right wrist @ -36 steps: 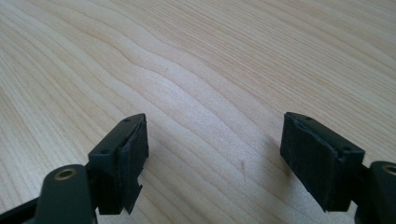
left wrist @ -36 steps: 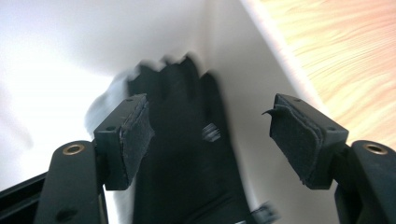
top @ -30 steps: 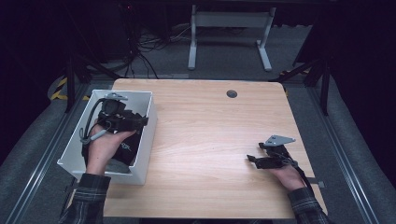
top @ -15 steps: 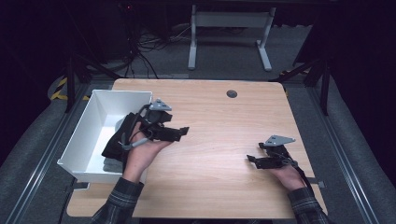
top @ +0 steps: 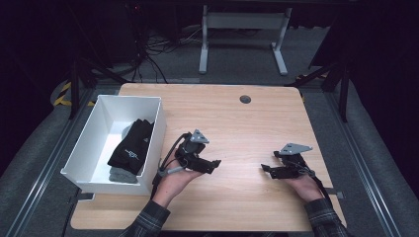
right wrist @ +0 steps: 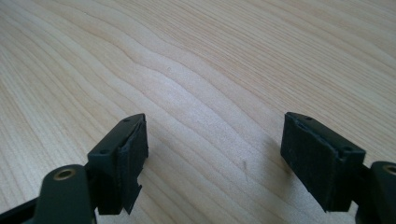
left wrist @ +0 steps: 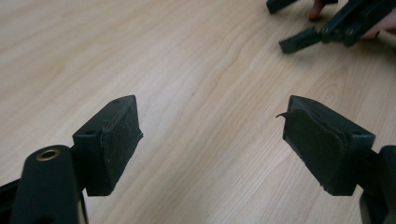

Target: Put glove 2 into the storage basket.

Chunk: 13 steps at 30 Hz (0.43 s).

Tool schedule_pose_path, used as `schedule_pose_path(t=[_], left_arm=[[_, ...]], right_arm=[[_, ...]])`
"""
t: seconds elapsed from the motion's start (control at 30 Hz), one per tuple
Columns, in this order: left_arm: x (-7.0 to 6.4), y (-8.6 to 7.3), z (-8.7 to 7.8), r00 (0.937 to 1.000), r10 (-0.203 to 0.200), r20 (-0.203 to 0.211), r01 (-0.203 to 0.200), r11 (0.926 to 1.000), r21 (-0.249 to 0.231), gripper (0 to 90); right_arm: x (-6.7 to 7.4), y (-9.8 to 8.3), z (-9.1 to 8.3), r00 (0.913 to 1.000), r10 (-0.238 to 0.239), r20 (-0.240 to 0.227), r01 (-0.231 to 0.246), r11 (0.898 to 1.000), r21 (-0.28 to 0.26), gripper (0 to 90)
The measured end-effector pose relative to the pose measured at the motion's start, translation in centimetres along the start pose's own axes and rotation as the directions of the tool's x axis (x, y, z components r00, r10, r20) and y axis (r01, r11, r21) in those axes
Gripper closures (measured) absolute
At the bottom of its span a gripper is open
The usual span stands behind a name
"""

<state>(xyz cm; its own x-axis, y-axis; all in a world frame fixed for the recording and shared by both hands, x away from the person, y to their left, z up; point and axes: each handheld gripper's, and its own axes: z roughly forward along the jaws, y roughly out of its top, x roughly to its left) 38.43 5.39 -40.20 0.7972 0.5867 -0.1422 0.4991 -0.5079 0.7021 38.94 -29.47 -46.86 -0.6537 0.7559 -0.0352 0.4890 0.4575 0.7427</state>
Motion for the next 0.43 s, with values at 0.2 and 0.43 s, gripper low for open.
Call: schedule_pose_path(t=[0.2, 0.43], left_arm=[[-0.4, -1.7, 2.2, 0.9999, 0.012, 0.003, -0.012, 0.9982, 0.058, 19.1], [-0.7, -2.4, 3.4, 0.9997, 0.024, 0.009, -0.025, 0.9959, 0.087, 18.6]], right_arm=[[0.0, 0.0, 0.0, 1.0, 0.001, 0.0, -0.001, 1.0, 0.0, 23.8], [0.0, 0.0, 0.0, 1.0, 0.0, 0.0, 0.0, 1.0, 0.0, 23.4]])
